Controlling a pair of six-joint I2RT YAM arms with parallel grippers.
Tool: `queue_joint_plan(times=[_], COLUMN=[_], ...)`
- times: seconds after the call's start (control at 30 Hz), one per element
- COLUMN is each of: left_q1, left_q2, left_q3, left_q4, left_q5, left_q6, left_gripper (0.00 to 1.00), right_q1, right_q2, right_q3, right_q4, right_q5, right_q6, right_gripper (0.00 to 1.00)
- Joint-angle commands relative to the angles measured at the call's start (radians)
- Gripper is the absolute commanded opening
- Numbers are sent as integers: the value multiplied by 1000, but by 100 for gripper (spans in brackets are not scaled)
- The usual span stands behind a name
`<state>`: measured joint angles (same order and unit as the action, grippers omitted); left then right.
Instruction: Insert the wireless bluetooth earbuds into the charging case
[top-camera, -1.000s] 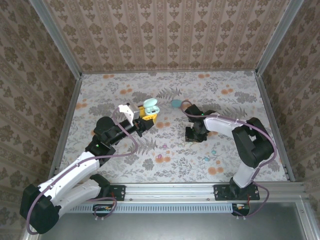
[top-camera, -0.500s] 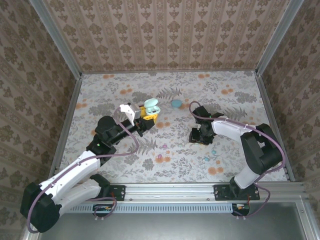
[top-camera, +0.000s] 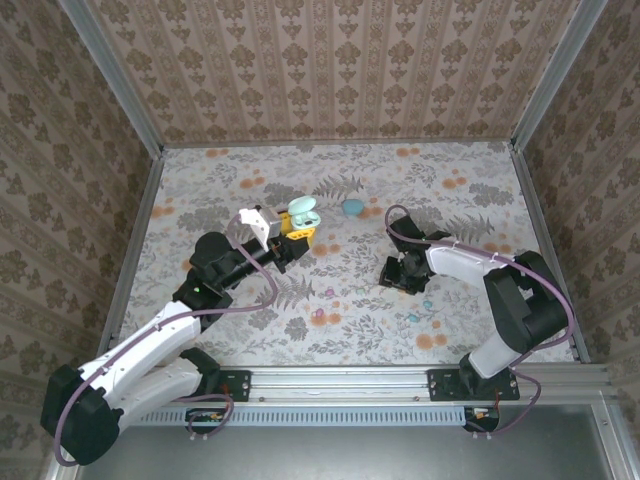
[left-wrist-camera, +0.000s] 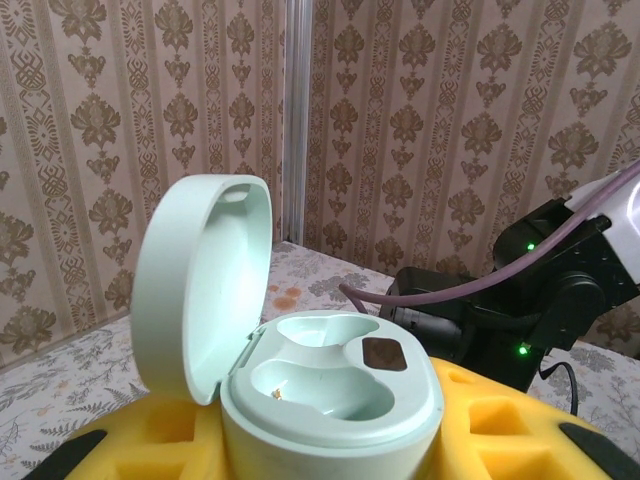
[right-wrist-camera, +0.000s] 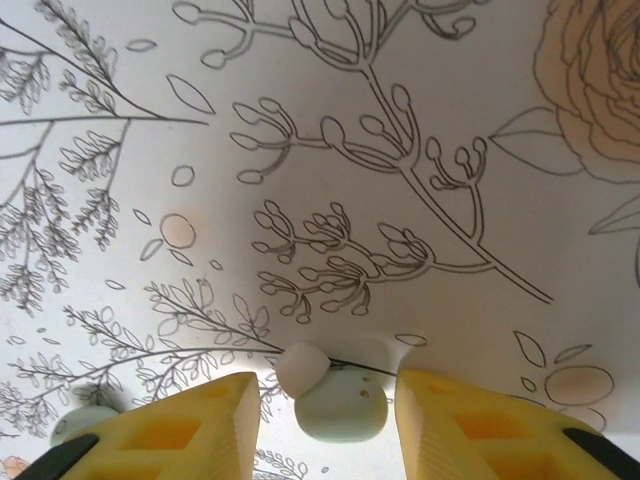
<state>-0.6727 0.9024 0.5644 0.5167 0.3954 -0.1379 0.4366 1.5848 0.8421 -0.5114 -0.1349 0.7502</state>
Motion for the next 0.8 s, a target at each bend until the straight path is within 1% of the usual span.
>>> queue_joint_plan(times=[0.0,0.43,0.5,0.63,0.77], left_q1=[9,9,10,11,14], left_q2=[6,13,17,18,20], left_q3=[36,42,43,48,46], left_q4=[39,34,35,32,33], left_q5=[10,10,11,13,16], left_q6=[1,3,3,6,6], left_gripper=[33,33,33,34,34], right_q1=[4,10,15,16,8], right_q2=[13,128,141,119,72], right_q3=[18,147,170,164,112], right_q4=[32,30,8,-19,-16], right_q5=[-3,-39,-47,21,33], right_q6=[18,-97,-119,-102,-73], right_gripper=[40,39,39,40,41])
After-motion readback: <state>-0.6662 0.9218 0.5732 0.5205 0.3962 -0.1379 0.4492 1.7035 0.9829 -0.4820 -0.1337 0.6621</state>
